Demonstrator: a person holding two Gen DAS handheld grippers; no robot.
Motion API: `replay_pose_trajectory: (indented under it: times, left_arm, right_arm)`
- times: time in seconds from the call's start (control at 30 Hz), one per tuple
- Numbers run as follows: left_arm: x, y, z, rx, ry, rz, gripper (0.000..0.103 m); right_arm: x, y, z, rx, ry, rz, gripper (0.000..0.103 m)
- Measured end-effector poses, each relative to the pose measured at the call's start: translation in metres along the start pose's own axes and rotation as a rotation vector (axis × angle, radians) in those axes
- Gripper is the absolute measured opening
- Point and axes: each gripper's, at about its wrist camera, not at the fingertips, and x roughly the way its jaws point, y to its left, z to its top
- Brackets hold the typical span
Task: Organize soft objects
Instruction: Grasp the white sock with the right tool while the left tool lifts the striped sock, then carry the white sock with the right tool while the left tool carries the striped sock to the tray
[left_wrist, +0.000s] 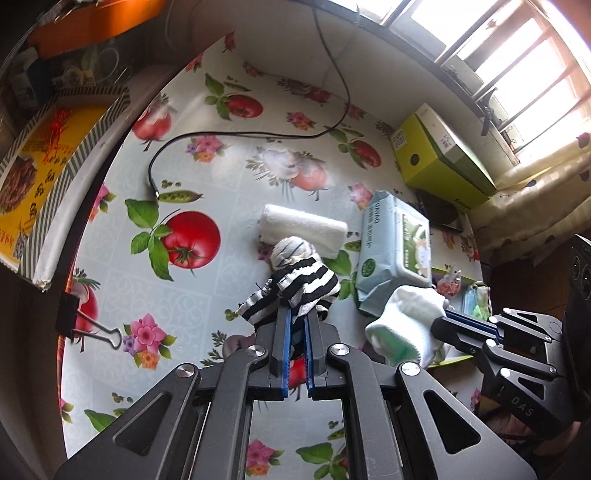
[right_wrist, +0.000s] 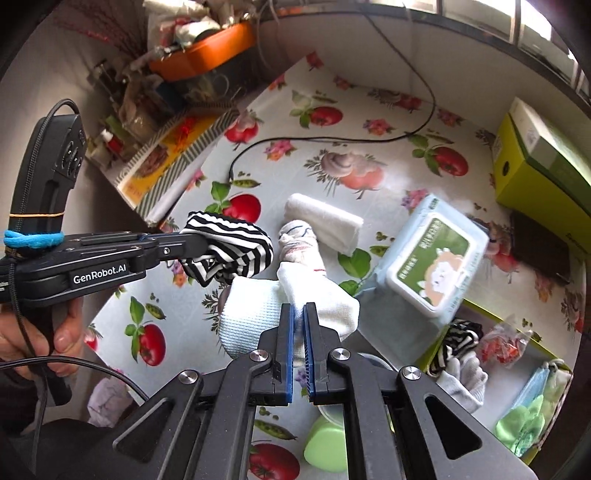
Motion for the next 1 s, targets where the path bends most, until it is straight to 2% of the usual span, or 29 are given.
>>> replay_pose_trajectory:
  times: [0.47, 1.0]
  left_arm:
    - [-0.006, -0.070, 0.003, 0.141, -0.005, -0.032, 0.006]
    - [0.002, -0.134, 0.008, 0.255, 0.018, -0.080, 0.006]
  right_arm:
    - [-0.056, -0.051, -0.040, 0.147, -0.100, -0.052, 0.005]
    - [-0.088, -0.114, -0.083, 0.306, -0.147, -0.125, 0.005]
